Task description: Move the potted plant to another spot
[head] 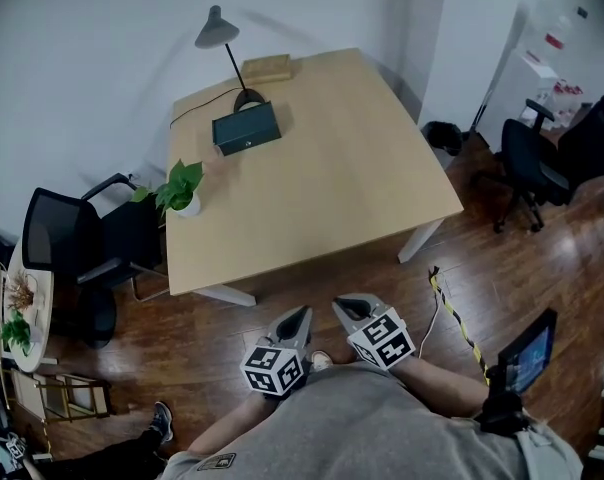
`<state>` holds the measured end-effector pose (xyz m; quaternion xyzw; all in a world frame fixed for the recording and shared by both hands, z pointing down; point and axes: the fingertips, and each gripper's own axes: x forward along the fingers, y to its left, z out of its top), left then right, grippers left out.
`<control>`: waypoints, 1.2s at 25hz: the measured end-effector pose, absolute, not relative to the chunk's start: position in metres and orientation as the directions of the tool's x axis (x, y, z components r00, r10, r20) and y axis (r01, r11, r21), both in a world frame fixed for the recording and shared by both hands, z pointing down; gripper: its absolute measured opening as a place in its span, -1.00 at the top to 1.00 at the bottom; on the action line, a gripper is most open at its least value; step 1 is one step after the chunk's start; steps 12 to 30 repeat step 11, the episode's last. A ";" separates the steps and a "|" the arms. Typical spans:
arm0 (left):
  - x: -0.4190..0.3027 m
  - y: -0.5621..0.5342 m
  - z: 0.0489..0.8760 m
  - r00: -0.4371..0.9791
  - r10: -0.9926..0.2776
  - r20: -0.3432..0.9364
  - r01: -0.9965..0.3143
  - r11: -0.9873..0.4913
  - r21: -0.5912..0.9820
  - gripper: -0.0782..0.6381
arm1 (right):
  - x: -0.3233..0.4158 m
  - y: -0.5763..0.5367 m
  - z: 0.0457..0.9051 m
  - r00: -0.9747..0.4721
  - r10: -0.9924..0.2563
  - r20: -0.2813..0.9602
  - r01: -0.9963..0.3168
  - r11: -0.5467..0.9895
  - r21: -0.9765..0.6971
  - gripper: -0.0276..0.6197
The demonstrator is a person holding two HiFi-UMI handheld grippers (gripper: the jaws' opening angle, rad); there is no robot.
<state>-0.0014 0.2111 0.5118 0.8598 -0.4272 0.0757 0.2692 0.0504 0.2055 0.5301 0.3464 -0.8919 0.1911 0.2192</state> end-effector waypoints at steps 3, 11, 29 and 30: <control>0.000 0.210 0.509 0.625 -0.692 0.360 -0.774 -0.494 0.395 0.78 | 0.050 0.204 0.528 -0.667 -0.533 0.522 -0.699 0.690 -0.189 0.90; 0.006 0.207 0.503 0.642 -0.679 0.356 -0.762 -0.516 0.391 0.78 | 0.054 0.202 0.519 -0.664 -0.544 0.513 -0.704 0.686 -0.183 0.90; 0.006 0.207 0.503 0.642 -0.679 0.356 -0.762 -0.516 0.391 0.78 | 0.054 0.202 0.519 -0.664 -0.544 0.513 -0.704 0.686 -0.183 0.90; 0.006 0.207 0.503 0.642 -0.679 0.356 -0.762 -0.516 0.391 0.78 | 0.054 0.202 0.519 -0.664 -0.544 0.513 -0.704 0.686 -0.183 0.90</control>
